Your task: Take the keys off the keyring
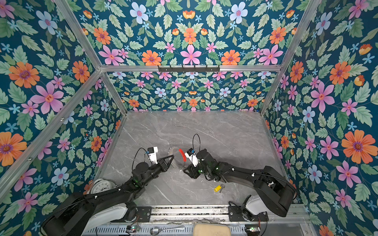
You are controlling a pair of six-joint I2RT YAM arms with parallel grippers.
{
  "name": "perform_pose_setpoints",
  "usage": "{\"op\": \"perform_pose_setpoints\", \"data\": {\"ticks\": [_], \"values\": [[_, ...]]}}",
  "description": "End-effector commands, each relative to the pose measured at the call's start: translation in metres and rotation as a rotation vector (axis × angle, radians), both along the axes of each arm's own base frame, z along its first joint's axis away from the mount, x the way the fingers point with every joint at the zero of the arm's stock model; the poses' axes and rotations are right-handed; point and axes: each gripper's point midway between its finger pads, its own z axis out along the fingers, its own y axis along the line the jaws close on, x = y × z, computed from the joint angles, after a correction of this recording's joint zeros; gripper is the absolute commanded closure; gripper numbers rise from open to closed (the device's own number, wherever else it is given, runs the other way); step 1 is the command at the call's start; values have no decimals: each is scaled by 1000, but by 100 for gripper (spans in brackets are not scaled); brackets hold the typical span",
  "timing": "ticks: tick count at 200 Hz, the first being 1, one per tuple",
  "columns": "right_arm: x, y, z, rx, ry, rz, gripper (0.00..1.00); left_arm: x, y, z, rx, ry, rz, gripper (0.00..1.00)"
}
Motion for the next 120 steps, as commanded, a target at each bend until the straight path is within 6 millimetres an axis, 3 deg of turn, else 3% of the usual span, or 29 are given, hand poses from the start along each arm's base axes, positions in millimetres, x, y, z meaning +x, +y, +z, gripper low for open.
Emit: {"op": "perform_pose_setpoints", "data": {"ticks": [1,32,120], "values": [[7,9,14,46,-57,13,52,0,-2,7,-11,-20,-8,100],[8,14,17,58,-65,30,54,-1,-2,10,-21,-26,-10,100],[4,17,18,72,-60,59,75,-1,-1,20,-63,-34,-5,100]]}}
